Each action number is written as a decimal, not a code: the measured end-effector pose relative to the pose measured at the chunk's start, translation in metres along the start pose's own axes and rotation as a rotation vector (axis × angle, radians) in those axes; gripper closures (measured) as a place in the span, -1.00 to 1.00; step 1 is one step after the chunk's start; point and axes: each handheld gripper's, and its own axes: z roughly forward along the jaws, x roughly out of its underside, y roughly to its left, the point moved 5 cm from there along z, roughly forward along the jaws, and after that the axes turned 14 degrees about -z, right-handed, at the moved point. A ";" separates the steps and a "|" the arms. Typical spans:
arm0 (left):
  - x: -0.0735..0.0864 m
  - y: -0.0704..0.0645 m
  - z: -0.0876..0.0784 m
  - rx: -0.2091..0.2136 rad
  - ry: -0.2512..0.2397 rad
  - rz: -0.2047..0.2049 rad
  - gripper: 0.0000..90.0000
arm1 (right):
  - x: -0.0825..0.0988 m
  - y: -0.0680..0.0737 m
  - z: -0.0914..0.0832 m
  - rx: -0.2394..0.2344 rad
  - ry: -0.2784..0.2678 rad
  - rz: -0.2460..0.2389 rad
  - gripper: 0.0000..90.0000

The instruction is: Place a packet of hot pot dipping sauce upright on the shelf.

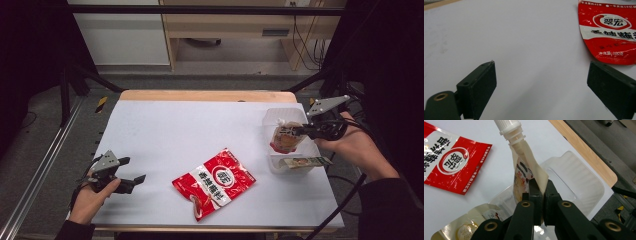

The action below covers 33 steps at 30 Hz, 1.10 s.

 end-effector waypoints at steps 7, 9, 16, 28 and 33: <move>-0.001 0.001 -0.002 -0.002 -0.008 -0.002 -0.81 | 0.003 -0.003 -0.003 0.005 -0.002 0.001 0.95; -0.001 0.002 -0.002 0.001 -0.010 -0.007 -0.81 | 0.002 -0.004 -0.004 0.004 -0.001 -0.006 0.95; -0.002 0.001 -0.002 0.008 -0.014 -0.013 -0.81 | 0.003 -0.005 -0.009 0.001 0.000 -0.002 0.95; -0.002 0.002 -0.003 0.008 -0.017 -0.014 -0.81 | 0.014 -0.002 0.001 -0.010 0.029 0.005 0.94; -0.001 0.001 -0.002 0.013 -0.010 -0.010 -0.81 | 0.018 -0.001 0.009 -0.013 0.028 0.019 0.94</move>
